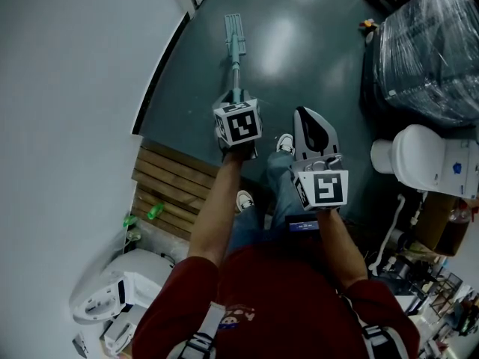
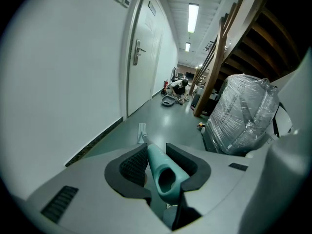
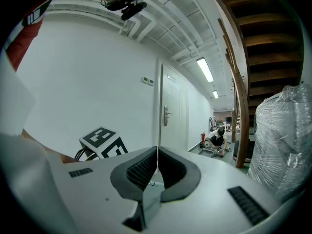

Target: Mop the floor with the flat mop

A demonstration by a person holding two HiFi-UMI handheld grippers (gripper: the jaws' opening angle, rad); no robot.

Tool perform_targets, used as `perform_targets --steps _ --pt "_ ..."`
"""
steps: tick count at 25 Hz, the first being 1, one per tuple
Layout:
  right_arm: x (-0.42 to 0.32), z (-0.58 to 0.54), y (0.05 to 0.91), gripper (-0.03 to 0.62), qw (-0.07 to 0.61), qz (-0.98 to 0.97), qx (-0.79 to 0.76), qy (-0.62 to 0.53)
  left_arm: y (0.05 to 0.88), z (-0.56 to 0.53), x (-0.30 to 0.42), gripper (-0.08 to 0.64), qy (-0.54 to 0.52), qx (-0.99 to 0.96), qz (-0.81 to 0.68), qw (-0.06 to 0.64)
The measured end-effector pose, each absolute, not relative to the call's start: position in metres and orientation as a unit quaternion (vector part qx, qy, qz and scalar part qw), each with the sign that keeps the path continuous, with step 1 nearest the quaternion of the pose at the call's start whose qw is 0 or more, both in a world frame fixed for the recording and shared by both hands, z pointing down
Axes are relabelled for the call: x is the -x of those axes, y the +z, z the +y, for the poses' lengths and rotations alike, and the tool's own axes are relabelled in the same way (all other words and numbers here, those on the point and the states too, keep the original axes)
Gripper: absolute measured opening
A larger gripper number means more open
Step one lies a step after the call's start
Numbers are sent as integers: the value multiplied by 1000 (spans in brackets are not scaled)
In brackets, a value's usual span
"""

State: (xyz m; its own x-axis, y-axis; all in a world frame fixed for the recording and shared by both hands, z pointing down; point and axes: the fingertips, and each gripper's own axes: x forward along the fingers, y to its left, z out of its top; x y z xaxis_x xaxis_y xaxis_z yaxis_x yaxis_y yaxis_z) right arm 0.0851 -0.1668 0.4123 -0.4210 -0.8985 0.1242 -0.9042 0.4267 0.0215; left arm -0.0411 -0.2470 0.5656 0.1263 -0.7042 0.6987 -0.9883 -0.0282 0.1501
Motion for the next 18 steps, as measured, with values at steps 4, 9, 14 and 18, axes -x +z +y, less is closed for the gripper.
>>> perform_targets --steps 4,9,14,18 --pt "-84 -166 412 20 58 -842 -535 26 569 -244 42 132 227 -680 -620 320" --pt "-81 -162 412 20 58 -842 -535 25 574 -237 46 132 227 -676 -619 329" --pt "-79 -159 411 20 58 -843 -534 23 575 -228 53 130 220 -673 -621 336" --pt "-77 -155 409 20 59 -844 -532 22 572 -218 58 129 216 -669 -623 342"
